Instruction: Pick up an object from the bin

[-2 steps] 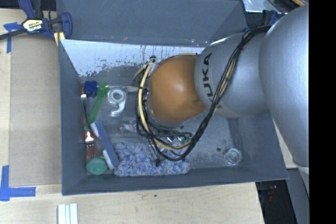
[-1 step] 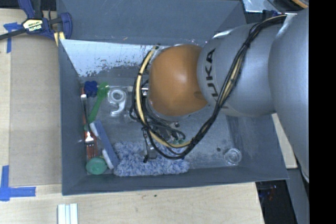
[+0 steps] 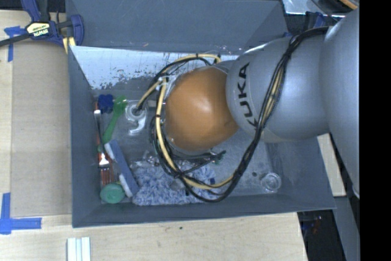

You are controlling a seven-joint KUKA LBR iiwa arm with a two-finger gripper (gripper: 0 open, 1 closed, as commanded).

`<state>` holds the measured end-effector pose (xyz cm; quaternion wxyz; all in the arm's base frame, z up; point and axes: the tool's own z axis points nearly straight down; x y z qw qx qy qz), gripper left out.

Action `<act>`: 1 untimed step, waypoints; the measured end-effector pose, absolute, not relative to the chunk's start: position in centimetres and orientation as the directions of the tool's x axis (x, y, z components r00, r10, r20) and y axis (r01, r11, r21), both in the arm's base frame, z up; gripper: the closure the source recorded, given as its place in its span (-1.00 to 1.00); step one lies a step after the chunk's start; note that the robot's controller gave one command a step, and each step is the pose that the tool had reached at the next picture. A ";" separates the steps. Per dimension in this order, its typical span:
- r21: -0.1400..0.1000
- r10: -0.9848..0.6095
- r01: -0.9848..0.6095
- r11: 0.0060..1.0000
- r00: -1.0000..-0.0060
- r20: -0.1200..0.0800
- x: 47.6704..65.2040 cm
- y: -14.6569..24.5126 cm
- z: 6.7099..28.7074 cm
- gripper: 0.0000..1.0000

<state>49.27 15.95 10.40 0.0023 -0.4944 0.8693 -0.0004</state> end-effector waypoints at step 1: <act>-0.004 -0.490 -0.490 0.872 -0.872 -0.006 49.1 16.3 8.0 -1.00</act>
Offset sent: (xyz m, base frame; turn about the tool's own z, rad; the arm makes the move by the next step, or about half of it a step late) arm -0.0038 -0.0112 -0.0340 -0.3832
